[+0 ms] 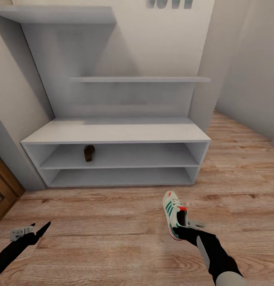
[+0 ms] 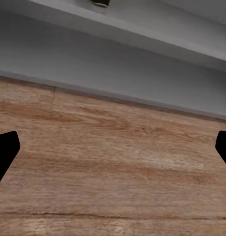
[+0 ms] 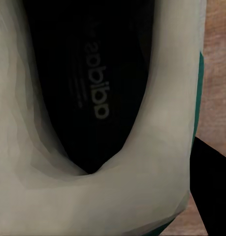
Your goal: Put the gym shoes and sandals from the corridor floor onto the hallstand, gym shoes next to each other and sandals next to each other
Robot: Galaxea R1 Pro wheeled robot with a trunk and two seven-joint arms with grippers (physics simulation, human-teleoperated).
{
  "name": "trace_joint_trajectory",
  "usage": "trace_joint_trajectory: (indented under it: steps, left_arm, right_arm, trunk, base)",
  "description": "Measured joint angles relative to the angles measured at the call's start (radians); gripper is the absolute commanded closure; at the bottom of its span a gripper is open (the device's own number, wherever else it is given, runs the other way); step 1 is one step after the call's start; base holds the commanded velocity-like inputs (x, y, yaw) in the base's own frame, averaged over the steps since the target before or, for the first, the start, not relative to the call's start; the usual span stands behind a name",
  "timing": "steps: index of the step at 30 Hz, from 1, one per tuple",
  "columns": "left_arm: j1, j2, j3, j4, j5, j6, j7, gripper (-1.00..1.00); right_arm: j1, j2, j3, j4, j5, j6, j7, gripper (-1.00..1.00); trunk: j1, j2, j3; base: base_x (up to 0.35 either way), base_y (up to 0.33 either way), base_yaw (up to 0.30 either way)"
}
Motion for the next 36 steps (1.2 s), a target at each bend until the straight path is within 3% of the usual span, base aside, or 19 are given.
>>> trace_joint_trajectory:
  steps: [6, 9, 12, 21, 25, 29, 36]
  left_arm:
    - [0.000, -0.001, -0.001, 0.000, 0.000, -0.001, -0.001, -1.00]
    - [0.000, -0.001, -0.001, 0.000, 0.000, -0.001, -0.001, -1.00]
    - [0.000, -0.001, -0.001, 0.000, 0.000, -0.001, -0.001, -1.00]
    - [0.000, -0.002, -0.001, 0.000, 0.000, -0.001, 0.001, -1.00]
    - [0.000, -0.002, -0.002, 0.000, 0.000, -0.001, 0.001, -1.00]
    - [0.001, -0.002, -0.002, 0.000, 0.000, -0.001, 0.000, -1.00]
    - [0.000, -0.003, -0.001, 0.000, 0.000, -0.001, 0.000, -1.00]
  right_arm:
    - [0.000, 0.058, 0.008, 0.000, -0.002, 0.147, -0.002, 1.00]
    - [0.000, 0.069, 0.010, 0.000, 0.005, 0.164, -0.016, 1.00]
    - [0.000, 0.074, 0.022, -0.001, 0.004, 0.183, -0.049, 1.00]
    - [-0.001, 0.085, 0.159, -0.002, -0.001, 0.193, -0.239, 1.00]
    - [-0.001, 0.087, 0.234, -0.002, -0.005, 0.193, -0.267, 1.00]
    - [-0.001, 0.087, 0.268, -0.006, -0.003, 0.192, -0.276, 1.00]
    - [-0.001, 0.086, 0.277, -0.051, -0.002, 0.192, -0.278, 1.00]
  trunk:
    - [0.000, 0.000, 0.000]
    - [0.000, 0.000, 0.000]
    - [0.000, 0.000, 0.000]
    - [0.000, 0.000, 0.000]
    - [0.000, 0.000, 0.000]
    - [0.000, 0.000, 0.000]
    - [0.000, 0.000, 0.000]
  base:
    - [0.000, 0.177, 0.000]
    - [0.000, 0.255, 0.000]
    - [0.000, 0.119, 0.000]
    - [0.000, 0.009, 0.000]
    - [0.000, 0.067, 0.000]
    - [0.000, 0.223, 0.000]
    - [0.000, 0.298, 0.000]
